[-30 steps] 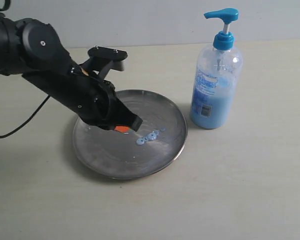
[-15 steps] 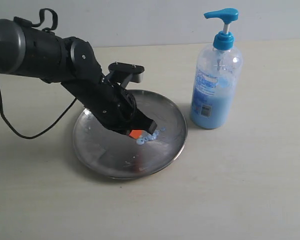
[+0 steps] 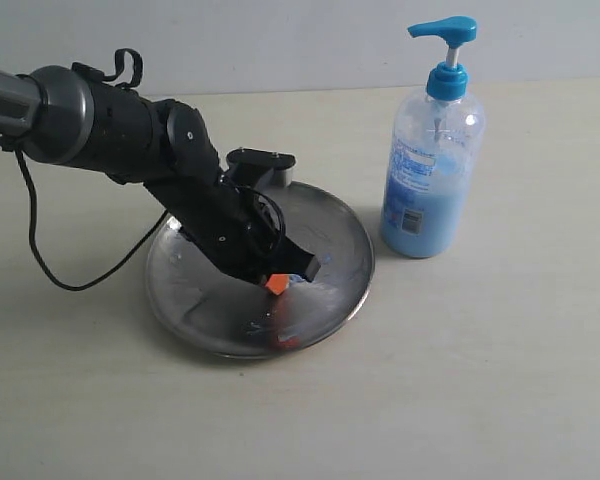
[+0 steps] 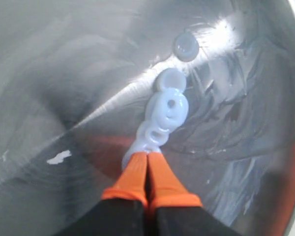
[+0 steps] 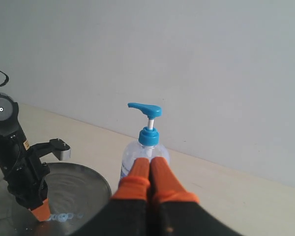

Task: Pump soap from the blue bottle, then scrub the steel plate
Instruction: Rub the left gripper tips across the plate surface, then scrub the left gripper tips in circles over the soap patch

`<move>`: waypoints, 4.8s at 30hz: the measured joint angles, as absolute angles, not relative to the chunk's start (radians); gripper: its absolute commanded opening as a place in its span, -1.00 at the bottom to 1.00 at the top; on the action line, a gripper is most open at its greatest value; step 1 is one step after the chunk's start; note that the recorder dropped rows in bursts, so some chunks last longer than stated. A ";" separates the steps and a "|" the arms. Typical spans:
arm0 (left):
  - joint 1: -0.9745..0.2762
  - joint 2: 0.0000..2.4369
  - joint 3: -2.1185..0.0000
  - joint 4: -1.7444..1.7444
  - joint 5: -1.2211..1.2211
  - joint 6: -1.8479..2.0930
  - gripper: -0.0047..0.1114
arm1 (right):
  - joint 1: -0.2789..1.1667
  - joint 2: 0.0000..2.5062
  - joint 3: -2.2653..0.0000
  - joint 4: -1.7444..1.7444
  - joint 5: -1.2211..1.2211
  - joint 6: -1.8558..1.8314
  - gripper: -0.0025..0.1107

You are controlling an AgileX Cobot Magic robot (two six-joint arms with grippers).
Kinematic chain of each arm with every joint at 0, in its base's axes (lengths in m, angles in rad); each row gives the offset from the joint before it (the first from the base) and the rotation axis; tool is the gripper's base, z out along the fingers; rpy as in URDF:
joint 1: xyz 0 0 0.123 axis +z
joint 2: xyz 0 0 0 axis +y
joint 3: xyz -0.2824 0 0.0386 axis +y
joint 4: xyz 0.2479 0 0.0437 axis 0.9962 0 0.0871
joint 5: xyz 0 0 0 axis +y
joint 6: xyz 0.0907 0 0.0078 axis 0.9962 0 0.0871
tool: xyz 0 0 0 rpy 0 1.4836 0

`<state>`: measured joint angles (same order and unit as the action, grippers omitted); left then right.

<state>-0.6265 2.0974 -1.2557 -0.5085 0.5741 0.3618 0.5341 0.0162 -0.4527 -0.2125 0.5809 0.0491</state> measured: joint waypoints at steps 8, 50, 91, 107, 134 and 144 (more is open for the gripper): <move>-0.627 2.106 -1.258 -0.550 0.538 0.375 -0.90 | 0.534 0.016 -0.453 -0.213 0.579 0.049 -0.96; -0.627 2.275 -1.633 -0.592 0.697 0.433 -0.90 | 0.534 0.003 -0.441 -0.234 0.559 0.049 -0.96; -0.627 2.297 -1.672 -0.294 0.963 0.335 -0.90 | 0.534 0.003 -0.441 -0.234 0.558 0.049 -0.96; -0.655 2.299 -1.672 -0.436 0.810 0.319 -0.90 | 0.534 0.003 -0.441 -0.234 0.558 0.049 -0.96; -0.666 2.299 -1.672 -0.257 0.784 0.235 -0.90 | 0.534 0.003 -0.441 -0.234 0.558 0.054 -0.96; -0.717 2.299 -1.672 -0.270 0.780 0.246 -0.90 | 0.534 0.003 -0.441 -0.234 0.558 0.054 -0.96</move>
